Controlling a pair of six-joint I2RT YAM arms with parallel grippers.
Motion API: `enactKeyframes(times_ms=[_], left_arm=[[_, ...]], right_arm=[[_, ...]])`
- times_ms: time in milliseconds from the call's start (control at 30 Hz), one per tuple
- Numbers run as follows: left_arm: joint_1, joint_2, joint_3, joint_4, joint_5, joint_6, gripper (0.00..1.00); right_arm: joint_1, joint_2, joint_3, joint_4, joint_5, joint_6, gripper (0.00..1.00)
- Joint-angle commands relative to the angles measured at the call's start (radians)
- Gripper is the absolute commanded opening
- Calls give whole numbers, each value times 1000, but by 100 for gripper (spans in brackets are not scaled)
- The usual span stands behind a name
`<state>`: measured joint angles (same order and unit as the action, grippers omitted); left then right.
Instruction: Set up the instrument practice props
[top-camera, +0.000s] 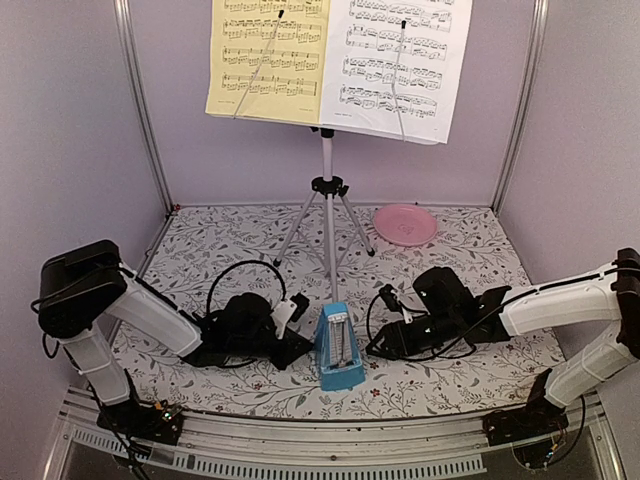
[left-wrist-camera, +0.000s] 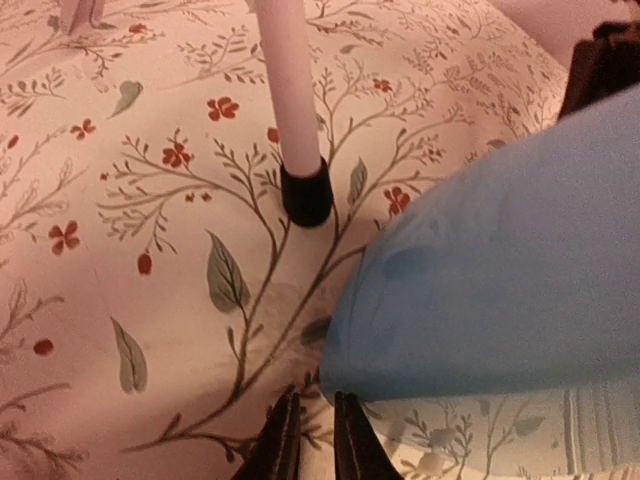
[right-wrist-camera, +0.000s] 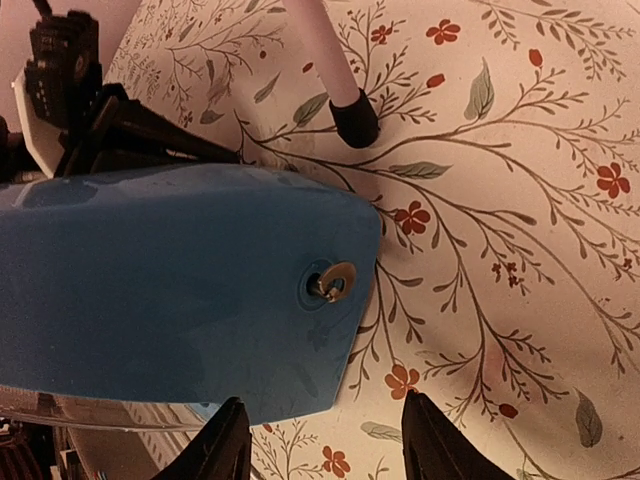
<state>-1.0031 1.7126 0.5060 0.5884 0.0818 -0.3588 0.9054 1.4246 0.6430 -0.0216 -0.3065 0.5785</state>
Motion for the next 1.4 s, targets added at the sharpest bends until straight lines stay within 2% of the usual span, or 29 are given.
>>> enactKeyframes(times_ms=[0,167,333,533,600,700,800,1100,1200,1367], left_arm=[[58,35,92,7,57,34,16],[61,-101,17,11,29,8,25],[60,-375,-156,-38,-21,-23,52],[53,-749,-242,-263,-124,-85,80],[49,-852,-268,-315,-129,-109,98],[42,-948,-284,-395,-111,-138,99],[18,-972,-261,-470,-114,-129,99],[-135,-993,-213,-552,-185,-136,99],[-147,-938,-195,-525,-222,-137,99],[-170,-744,-57,-528,-304,-132,99]], right_arm=[[-6,-6,-45,32,-50,-13,52],[12,64,-31,98,-109,-48,49],[82,206,83,115,-130,-92,43],[174,322,225,100,-127,-158,43],[187,356,270,98,-129,-190,43],[191,398,328,90,-117,-212,43],[191,409,352,90,-103,-221,45],[191,282,231,126,-75,-202,52],[191,238,191,140,-53,-189,54],[191,189,157,149,-11,-167,60]])
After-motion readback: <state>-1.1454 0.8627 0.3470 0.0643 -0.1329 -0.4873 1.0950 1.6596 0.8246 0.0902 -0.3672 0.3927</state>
